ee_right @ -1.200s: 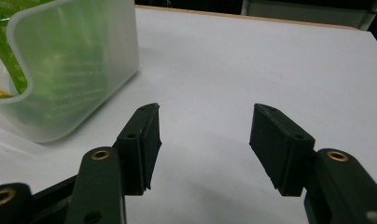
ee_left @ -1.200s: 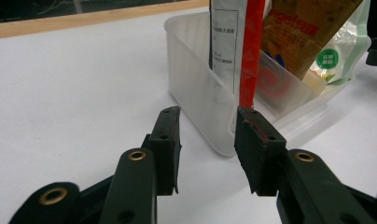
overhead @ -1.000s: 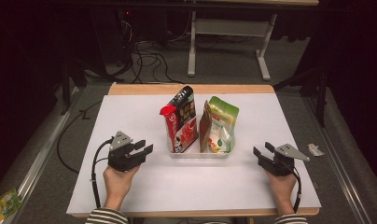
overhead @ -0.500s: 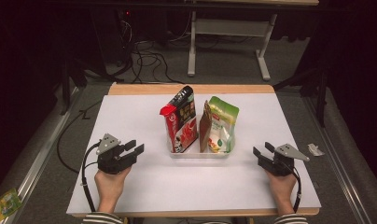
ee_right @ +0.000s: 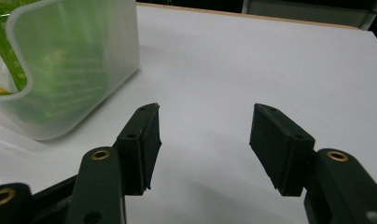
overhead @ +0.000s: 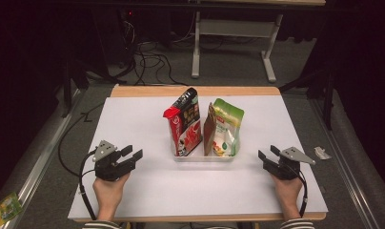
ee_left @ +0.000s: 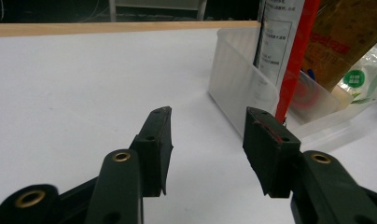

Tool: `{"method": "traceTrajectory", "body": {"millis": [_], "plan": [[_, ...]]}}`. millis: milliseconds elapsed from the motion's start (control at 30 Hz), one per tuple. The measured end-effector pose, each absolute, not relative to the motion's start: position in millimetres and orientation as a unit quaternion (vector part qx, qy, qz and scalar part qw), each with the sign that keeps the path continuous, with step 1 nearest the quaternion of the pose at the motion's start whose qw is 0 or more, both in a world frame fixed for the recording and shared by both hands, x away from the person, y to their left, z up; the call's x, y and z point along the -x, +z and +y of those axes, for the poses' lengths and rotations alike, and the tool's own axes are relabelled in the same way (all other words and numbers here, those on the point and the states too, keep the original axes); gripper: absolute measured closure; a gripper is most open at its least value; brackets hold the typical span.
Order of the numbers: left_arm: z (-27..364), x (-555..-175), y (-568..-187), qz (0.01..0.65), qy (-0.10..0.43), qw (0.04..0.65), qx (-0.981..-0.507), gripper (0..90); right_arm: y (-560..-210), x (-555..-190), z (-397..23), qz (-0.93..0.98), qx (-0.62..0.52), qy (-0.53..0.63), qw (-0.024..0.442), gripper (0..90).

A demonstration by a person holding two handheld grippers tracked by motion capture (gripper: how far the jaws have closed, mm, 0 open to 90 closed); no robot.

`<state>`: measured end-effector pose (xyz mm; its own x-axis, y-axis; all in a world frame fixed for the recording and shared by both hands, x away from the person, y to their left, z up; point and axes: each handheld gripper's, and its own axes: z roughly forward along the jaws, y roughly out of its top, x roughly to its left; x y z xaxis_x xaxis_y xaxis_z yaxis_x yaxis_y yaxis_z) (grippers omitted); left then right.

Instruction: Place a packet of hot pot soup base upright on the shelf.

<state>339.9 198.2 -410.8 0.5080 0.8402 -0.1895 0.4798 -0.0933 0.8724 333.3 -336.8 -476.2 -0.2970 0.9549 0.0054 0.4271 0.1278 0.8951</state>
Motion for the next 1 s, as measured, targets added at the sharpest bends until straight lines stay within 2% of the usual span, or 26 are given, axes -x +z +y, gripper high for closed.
{"method": "traceTrajectory", "body": {"millis": [1000], "plan": [[196.9,-352.0,-439.7,0.485,0.189,0.459,-0.720,44.8,-476.2,-333.0,-337.0,0.682,-0.506,0.427,0.310,42.9]]}}
